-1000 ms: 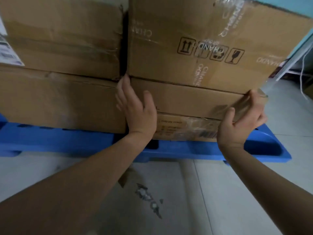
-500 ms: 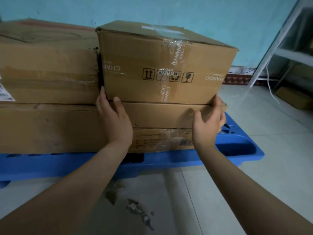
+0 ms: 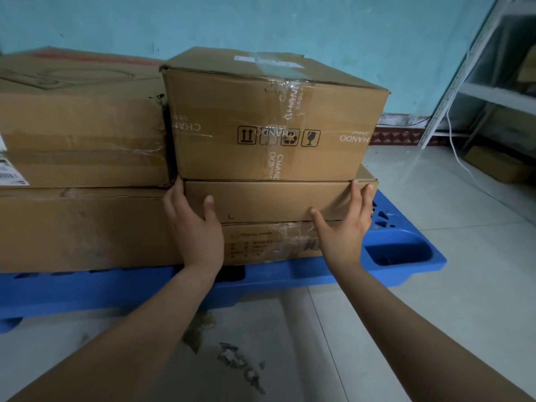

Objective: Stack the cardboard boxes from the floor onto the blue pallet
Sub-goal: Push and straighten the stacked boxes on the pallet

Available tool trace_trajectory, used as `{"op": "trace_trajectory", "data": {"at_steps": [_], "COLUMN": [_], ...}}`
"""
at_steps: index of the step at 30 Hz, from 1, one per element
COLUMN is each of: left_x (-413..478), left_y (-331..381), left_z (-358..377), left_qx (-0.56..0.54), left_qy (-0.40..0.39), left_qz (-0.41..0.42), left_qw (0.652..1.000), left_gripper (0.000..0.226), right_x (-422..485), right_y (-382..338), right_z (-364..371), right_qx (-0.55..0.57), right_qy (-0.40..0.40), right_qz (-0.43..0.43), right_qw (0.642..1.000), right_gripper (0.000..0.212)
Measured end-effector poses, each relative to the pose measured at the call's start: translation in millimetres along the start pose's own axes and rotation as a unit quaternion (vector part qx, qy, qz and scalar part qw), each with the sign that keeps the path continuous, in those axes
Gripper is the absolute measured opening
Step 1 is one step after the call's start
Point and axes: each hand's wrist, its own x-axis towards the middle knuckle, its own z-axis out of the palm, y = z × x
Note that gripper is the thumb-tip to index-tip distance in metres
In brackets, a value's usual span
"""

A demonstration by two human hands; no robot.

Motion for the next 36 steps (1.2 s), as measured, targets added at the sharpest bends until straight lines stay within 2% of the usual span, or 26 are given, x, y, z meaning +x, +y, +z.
{"op": "trace_trajectory", "data": {"at_steps": [9, 16, 20, 25, 28, 33, 36], "left_x": [5.0, 6.3, 18.7, 17.8, 19.1, 18.9, 18.0], "left_y": [-3.1, -0.1, 5.6, 2.0, -0.2, 1.5, -1.3], "left_z": [6.4, 9.5, 9.1, 7.2, 4.9, 4.4, 1.9], "left_qx": [0.013, -0.027, -0.068, -0.076, -0.079, -0.088, -0.080], "left_qy": [0.008, 0.016, -0.007, -0.016, -0.022, -0.012, -0.009], "left_qz": [0.002, -0.002, -0.023, -0.015, -0.012, -0.013, -0.021], "left_qw": [1.000, 0.999, 0.997, 0.997, 0.997, 0.996, 0.996], "left_gripper": [0.057, 0.061, 0.068, 0.062, 0.061, 0.059, 0.057], "right_x": [5.4, 5.4, 17.8, 27.2, 27.2, 25.3, 24.9], "right_y": [3.8, 0.1, -13.3, -27.3, -27.1, -27.3, -24.9], "right_z": [1.6, -6.2, -10.1, -8.3, -11.2, -11.0, -11.9], "right_qx": [-0.008, 0.024, 0.017, 0.071, 0.082, 0.049, 0.031], "right_qy": [-0.005, -0.018, -0.001, -0.010, -0.013, -0.032, -0.041], "right_qz": [-0.011, 0.009, 0.018, 0.102, 0.094, 0.105, 0.082], "right_qw": [1.000, 0.999, 1.000, 0.992, 0.992, 0.993, 0.995], "right_gripper": [0.089, 0.087, 0.083, 0.077, 0.072, 0.080, 0.081]}}
